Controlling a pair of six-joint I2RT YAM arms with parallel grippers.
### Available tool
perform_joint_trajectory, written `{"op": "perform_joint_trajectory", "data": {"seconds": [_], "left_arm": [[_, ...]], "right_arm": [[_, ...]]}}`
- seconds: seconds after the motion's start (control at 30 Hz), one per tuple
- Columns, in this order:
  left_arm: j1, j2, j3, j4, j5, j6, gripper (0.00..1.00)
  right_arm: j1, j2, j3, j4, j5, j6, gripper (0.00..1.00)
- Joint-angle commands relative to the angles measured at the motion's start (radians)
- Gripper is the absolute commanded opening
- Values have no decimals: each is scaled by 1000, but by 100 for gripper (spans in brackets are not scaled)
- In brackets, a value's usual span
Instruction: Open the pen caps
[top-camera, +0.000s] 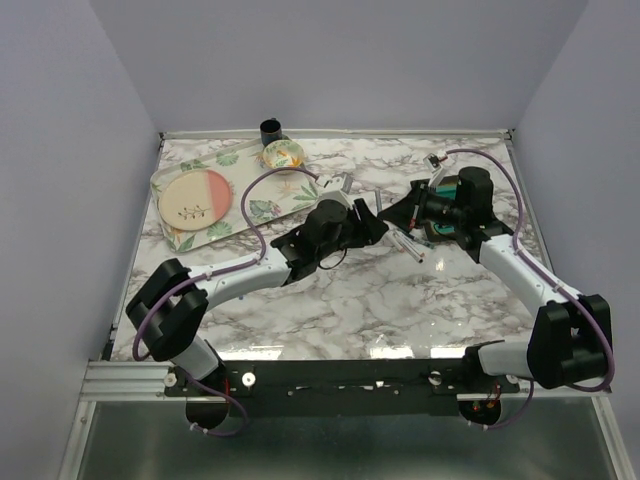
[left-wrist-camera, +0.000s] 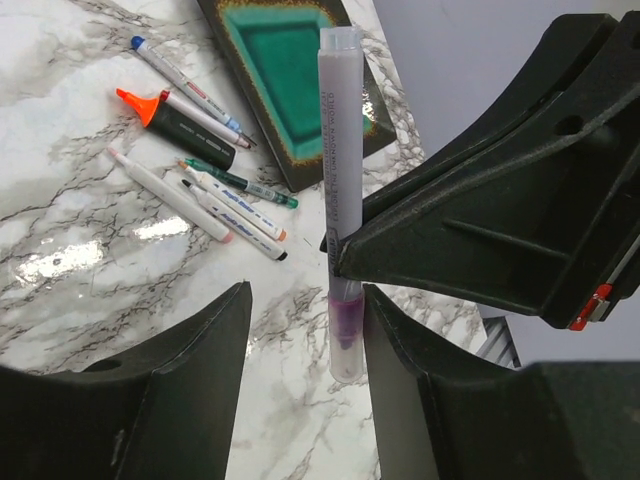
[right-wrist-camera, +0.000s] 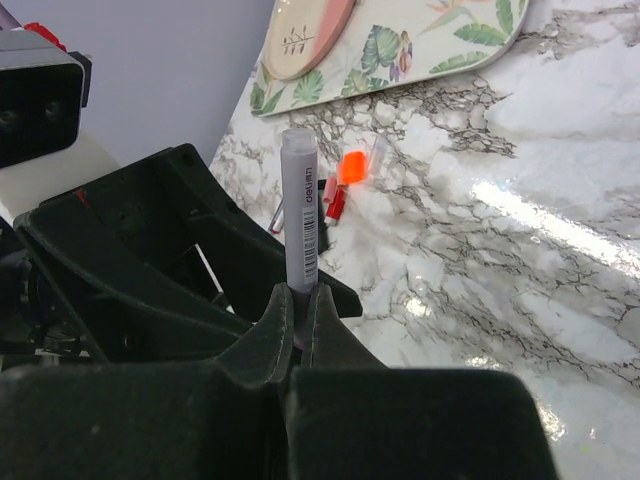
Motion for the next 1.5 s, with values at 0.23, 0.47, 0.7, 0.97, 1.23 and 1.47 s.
{"op": "perform_joint_trajectory", "data": {"seconds": [0.23, 0.47, 0.7, 0.97, 1.23, 1.47], "left_arm": [[-3, 37, 23, -14, 50, 54, 25], [-1, 20, -9, 21, 125, 94, 0], [-1, 32, 18, 27, 251, 143, 0], [-1, 46, 19, 0, 286, 157, 0], [-22, 75, -204, 176, 527, 93, 0], [-55, 51, -305, 175, 593, 132, 0]], "right_arm": [[-1, 8, -10, 36, -21, 22, 0], [-2, 14, 1, 19, -13, -5, 18], [-1, 37, 15, 8, -31, -19, 44], [-11, 13, 48, -50, 39, -73, 0], [-204, -145, -56, 45, 133, 56, 0], [-290, -139, -88, 51, 153, 107, 0]]}}
